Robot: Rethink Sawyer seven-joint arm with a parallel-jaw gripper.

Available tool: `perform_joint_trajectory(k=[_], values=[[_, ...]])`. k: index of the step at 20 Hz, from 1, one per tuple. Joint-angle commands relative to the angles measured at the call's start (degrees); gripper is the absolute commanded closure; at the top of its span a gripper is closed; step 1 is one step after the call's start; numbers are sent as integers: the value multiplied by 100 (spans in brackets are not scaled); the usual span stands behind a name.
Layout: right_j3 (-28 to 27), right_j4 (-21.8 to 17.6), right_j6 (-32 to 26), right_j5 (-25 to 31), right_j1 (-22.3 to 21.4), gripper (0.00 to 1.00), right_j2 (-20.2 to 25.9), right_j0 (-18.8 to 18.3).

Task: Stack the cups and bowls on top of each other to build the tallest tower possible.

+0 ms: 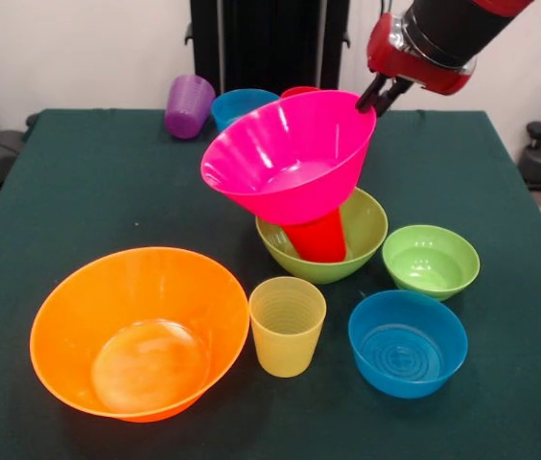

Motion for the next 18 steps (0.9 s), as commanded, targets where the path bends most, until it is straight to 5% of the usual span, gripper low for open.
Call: perform_joint_trajectory(k=[1,18], values=[[198,-323,373,-236,346,100,339,19],[-1376,45,923,863,1328,100,406,207]])
